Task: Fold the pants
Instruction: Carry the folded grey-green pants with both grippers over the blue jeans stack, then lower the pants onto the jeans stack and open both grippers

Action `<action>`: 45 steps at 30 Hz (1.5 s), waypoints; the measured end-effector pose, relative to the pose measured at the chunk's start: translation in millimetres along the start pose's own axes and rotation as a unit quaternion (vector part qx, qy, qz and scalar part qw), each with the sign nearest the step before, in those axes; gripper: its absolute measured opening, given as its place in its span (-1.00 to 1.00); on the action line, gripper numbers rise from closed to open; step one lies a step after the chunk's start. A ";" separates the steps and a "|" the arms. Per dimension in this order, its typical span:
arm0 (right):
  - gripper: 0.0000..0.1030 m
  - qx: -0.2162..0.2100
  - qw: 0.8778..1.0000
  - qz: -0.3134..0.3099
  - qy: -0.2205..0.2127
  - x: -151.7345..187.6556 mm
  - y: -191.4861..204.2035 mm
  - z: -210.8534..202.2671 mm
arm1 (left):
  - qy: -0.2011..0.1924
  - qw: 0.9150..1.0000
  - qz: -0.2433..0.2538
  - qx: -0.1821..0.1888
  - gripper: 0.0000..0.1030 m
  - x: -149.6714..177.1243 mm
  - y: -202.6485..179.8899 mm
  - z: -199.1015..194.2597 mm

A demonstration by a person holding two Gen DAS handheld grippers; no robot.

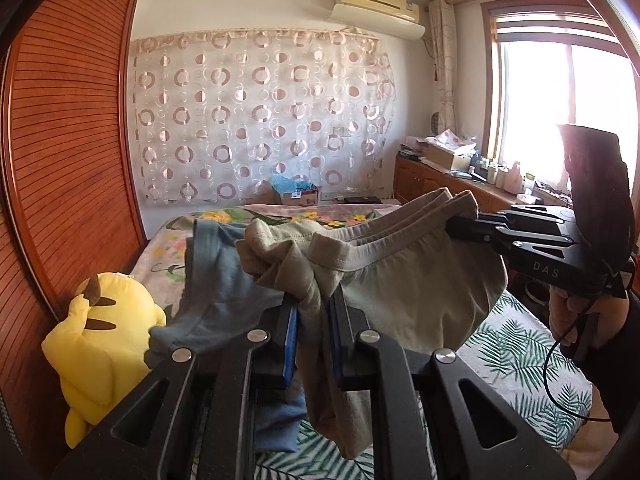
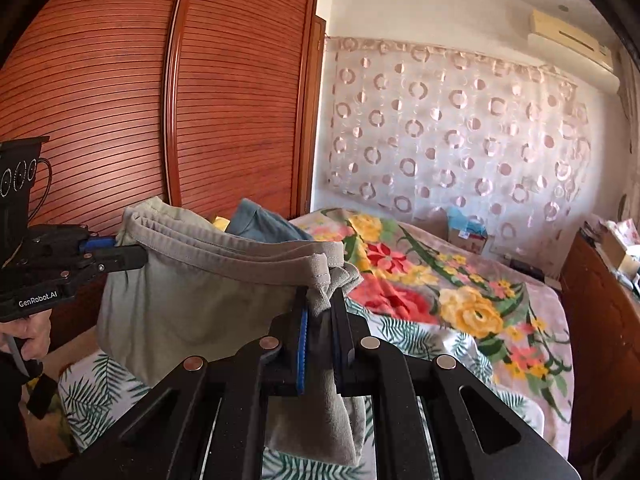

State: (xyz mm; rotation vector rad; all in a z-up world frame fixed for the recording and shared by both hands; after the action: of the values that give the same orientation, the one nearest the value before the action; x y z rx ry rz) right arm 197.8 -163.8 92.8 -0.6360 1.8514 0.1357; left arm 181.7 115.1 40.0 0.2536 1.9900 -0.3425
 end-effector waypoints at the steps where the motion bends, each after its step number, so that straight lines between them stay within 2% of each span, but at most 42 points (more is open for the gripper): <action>1: -0.81 -0.001 1.000 -0.003 0.000 -3.4 0.4 7.2 | -0.001 1.000 -0.001 -0.002 -0.71 -2.0 4.6 2.4; 5: -0.81 -0.005 1.000 -0.006 -0.002 -13.5 -2.2 35.1 | -0.007 1.000 -0.005 -0.019 -0.71 -6.6 25.0 12.3; 13: -0.81 -0.011 1.000 -0.014 -0.003 -19.6 3.8 76.7 | -0.008 0.999 -0.023 -0.024 -0.71 -3.6 53.9 26.2; 25: -0.82 -0.020 0.995 -0.098 -0.021 -60.4 33.2 134.1 | -0.031 0.997 -0.062 -0.044 -0.71 1.6 81.6 17.3; 29: -0.82 -0.037 0.991 -0.128 -0.027 -70.8 46.3 156.9 | -0.046 0.993 -0.090 -0.062 -0.71 11.8 89.1 14.1; 35: -0.82 -0.071 0.984 -0.166 -0.005 -70.0 63.8 200.0 | -0.044 0.987 -0.133 -0.078 -0.71 33.4 94.8 15.0; 41: -0.81 -0.097 0.985 -0.140 0.037 -67.6 56.0 229.9 | -0.019 0.984 -0.149 -0.094 -0.65 45.3 100.2 23.4; 43: -0.70 -0.110 0.986 -0.114 0.053 -71.1 48.4 234.7 | -0.011 0.984 -0.149 -0.098 -0.58 46.6 102.4 24.1; 45: -0.56 -0.105 0.988 -0.099 0.052 -76.0 38.6 233.9 | -0.004 0.984 -0.147 -0.098 -0.44 46.6 102.2 23.1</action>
State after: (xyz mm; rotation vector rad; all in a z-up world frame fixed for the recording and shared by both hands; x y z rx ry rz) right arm 393.8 -12.6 65.7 -0.9871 1.8758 0.1706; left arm 214.7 203.9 -24.5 -0.1684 2.0381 -0.3301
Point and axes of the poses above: each gripper's, at about its wrist camera, not at the fingertips, and z roughly the way its jaws point, y to its left, x to its underside, the point moved 2 cm from there along z, roughly the way its jaws point, and after that the axes turned 11 degrees about x, right-handed, at the moved point
